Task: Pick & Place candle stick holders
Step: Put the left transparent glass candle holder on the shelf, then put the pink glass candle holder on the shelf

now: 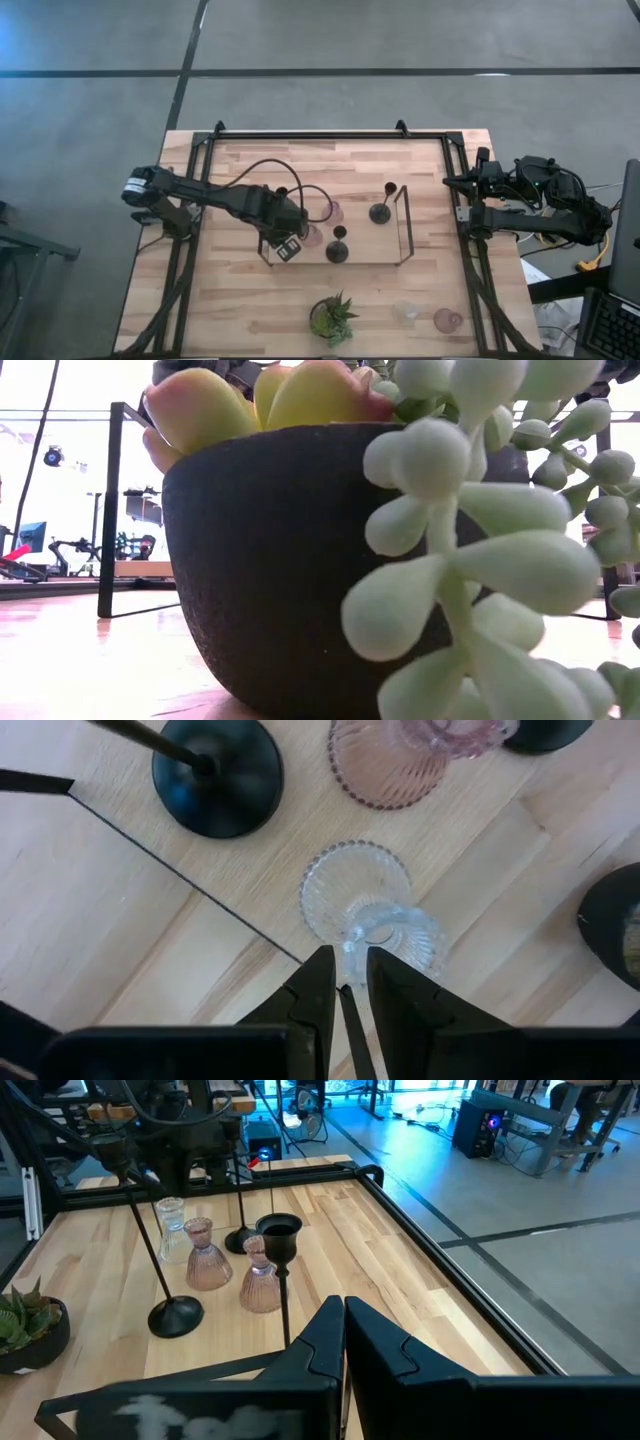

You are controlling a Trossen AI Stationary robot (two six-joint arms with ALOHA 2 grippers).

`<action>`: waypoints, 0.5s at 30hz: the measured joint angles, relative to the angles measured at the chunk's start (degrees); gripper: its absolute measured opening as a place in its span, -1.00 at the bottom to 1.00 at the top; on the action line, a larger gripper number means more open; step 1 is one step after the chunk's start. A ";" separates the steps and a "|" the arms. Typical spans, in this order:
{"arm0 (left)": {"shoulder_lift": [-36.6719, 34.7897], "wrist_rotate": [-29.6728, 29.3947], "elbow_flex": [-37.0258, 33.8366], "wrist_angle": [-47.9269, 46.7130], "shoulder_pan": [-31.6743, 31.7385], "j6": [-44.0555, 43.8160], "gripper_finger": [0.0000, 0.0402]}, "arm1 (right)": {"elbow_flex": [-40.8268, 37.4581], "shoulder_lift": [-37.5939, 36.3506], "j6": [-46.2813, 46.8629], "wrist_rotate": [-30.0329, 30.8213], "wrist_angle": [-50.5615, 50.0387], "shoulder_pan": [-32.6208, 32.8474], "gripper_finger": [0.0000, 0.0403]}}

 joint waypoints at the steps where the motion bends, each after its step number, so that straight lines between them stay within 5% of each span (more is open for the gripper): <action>1: 0.00 0.00 0.35 -0.12 0.02 0.00 -0.68 | -0.01 0.00 0.01 -0.02 0.00 0.01 -0.96; 15: 0.00 0.79 4.01 -1.12 -0.41 -1.66 -0.68 | -0.02 0.00 0.01 -0.02 0.00 0.01 -0.96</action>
